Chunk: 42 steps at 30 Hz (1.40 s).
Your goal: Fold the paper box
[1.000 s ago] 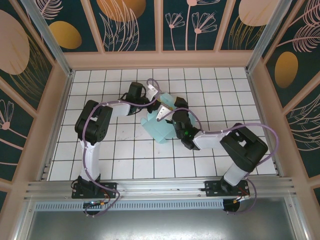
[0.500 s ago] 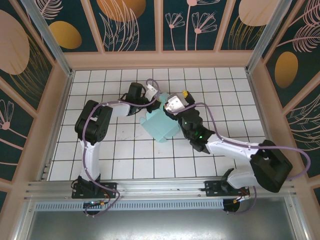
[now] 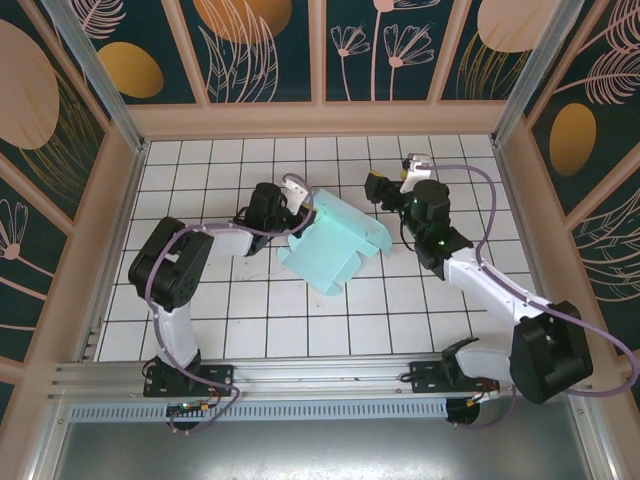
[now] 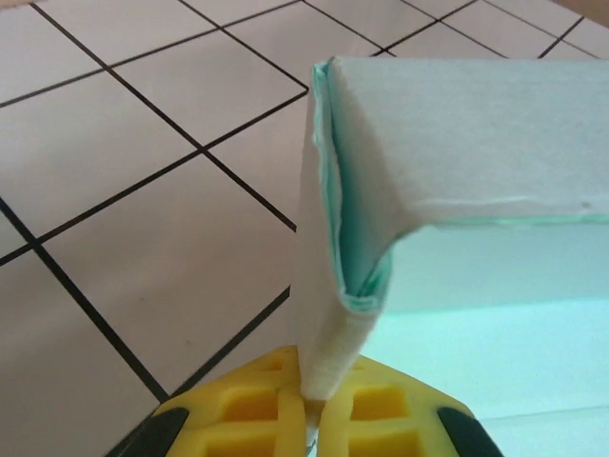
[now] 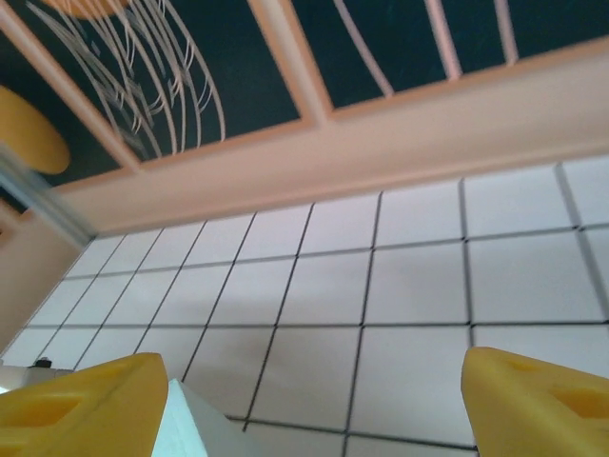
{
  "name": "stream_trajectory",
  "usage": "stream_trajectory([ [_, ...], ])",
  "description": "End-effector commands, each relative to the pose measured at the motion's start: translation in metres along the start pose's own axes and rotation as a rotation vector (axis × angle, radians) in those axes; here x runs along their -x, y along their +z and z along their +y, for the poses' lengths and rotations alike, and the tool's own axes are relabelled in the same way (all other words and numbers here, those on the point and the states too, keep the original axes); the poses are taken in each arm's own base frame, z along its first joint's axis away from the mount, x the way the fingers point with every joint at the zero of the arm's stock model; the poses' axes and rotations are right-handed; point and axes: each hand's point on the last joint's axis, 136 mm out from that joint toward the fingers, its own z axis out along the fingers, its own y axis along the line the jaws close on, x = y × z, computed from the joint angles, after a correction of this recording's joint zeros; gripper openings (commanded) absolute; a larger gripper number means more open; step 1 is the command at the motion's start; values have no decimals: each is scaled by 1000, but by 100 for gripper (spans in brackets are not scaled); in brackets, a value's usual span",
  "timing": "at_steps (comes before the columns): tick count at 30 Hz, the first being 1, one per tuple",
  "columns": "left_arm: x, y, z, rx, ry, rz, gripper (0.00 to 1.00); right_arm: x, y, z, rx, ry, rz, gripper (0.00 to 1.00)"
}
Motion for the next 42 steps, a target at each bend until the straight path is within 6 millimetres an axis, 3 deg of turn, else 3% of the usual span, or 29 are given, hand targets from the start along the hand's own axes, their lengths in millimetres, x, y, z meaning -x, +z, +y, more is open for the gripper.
stream_trajectory([
  [1, 15, -21, 3, 76, -26, -131, 5, -21, 16, 25, 132, 127, 176, 81],
  [8, -19, -23, -9, 48, -77, -74, 6, -57, 47, 46, 242, 143, 357, 82],
  [17, -33, -7, -5, 45, -78, -32, 7, -108, 72, 71, 335, 137, 543, 82],
  [21, -36, 1, -4, 40, -73, -8, 8, -119, 79, 78, 367, 137, 579, 81],
  [32, -46, 8, -1, 42, -59, 19, 10, -151, 88, 71, 376, 200, 665, 69],
  [42, -49, 12, -2, 33, -63, 30, 17, -181, 91, 45, 293, 210, 721, 62],
])
